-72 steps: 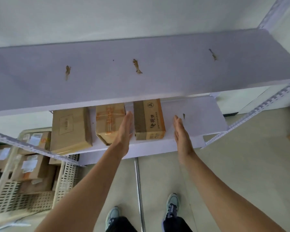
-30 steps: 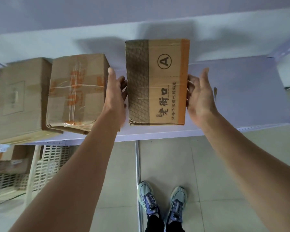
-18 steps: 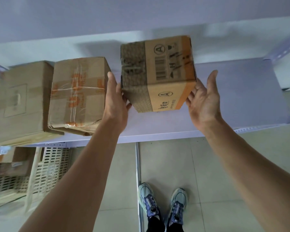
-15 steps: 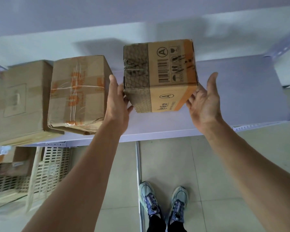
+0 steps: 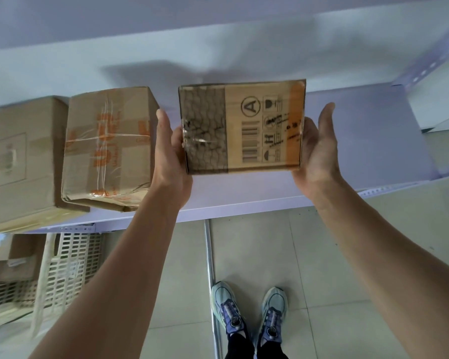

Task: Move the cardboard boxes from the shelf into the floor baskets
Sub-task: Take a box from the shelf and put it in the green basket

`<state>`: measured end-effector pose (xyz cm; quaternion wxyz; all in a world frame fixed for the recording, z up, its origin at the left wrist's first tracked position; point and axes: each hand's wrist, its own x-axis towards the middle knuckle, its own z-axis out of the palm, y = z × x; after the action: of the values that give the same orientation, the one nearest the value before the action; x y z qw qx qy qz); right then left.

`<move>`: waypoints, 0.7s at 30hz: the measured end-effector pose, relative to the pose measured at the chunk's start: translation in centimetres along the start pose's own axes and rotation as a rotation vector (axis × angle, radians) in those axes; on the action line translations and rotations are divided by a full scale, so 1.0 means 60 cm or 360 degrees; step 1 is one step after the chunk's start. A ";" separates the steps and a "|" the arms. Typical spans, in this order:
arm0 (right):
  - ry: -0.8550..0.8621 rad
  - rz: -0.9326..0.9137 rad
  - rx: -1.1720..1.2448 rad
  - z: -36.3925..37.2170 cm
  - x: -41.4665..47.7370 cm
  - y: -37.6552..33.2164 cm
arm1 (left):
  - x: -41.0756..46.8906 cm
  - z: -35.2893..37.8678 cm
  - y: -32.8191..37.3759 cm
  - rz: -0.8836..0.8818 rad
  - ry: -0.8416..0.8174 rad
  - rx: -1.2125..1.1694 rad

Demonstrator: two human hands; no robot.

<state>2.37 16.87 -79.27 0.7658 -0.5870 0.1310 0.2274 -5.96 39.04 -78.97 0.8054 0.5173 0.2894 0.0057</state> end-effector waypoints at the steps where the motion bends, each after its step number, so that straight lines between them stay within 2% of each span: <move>1: -0.0009 0.0005 0.0024 -0.001 0.000 0.005 | -0.002 -0.001 -0.003 0.0003 -0.0009 -0.0028; 6: -0.0028 0.0031 0.0108 -0.017 0.001 0.030 | -0.008 -0.014 -0.029 -0.0023 0.0000 -0.0094; 10: -0.0085 0.0077 0.0090 -0.033 -0.002 0.055 | -0.012 -0.024 -0.061 -0.0081 -0.0060 -0.0113; 14: -0.0082 0.0110 0.0023 -0.049 -0.006 0.084 | -0.019 -0.032 -0.089 -0.0124 0.0001 -0.0109; 21: -0.0218 0.0179 0.0015 -0.053 -0.017 0.126 | -0.027 -0.043 -0.133 -0.0200 -0.0022 -0.0005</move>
<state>-2.06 15.18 -86.02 0.7618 -0.5582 0.1121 0.3091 -10.81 36.96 -85.67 0.8069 0.4969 0.3156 -0.0480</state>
